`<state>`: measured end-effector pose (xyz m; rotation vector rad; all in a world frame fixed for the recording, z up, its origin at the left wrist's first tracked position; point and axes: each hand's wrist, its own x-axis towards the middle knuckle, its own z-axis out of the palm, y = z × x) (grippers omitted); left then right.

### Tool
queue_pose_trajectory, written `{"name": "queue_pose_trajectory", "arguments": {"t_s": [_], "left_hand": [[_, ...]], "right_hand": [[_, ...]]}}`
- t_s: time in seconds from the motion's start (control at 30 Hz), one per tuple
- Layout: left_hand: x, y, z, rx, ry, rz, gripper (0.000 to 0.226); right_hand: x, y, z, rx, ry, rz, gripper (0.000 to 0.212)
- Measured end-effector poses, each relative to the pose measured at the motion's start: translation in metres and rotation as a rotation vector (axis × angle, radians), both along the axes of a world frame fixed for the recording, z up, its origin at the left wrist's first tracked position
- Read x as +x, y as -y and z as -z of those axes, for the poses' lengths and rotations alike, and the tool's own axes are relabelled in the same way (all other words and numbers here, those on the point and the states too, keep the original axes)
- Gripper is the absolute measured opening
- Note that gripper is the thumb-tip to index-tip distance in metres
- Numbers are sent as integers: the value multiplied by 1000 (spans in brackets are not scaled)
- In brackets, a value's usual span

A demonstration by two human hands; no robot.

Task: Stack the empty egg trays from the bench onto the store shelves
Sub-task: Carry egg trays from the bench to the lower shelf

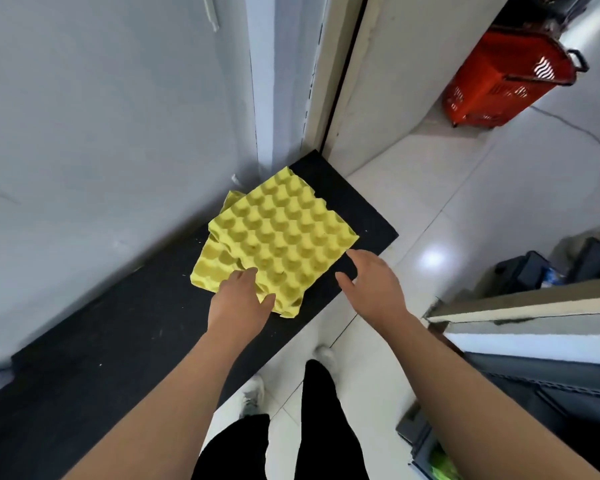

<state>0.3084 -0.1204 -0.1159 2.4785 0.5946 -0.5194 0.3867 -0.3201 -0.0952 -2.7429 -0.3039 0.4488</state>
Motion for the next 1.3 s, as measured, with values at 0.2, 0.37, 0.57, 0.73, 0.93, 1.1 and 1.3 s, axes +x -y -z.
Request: {"name": "queue_pose_trajectory", "arguments": {"t_s": [0.2,0.37,0.57,0.73,0.93,1.1,1.3], "left_hand": [[44,37,64,-80,-125,-183,79],[66,67,116,-128,-206,-396,93],[73,82,166,-143,-222,-569,108],[70,89,188,-86,-171,-609,114],[67,93,195,-210,-73,-746,118],[65,90,185,-276,-8,-829,121],[60,79,147,-261,104,-840,115]], "right_hand": [[83,23,68,-55,-67,-140,57],[135,36,125,-84,-124,-238,65],[170,34,189,-71,-253,-301,76],[187,30,223,-78,-300,-298,86],[190,35,233,22,-346,-281,83],[180,35,217,45,-311,-287,80],[171,29,183,102,-272,-255,69]]}}
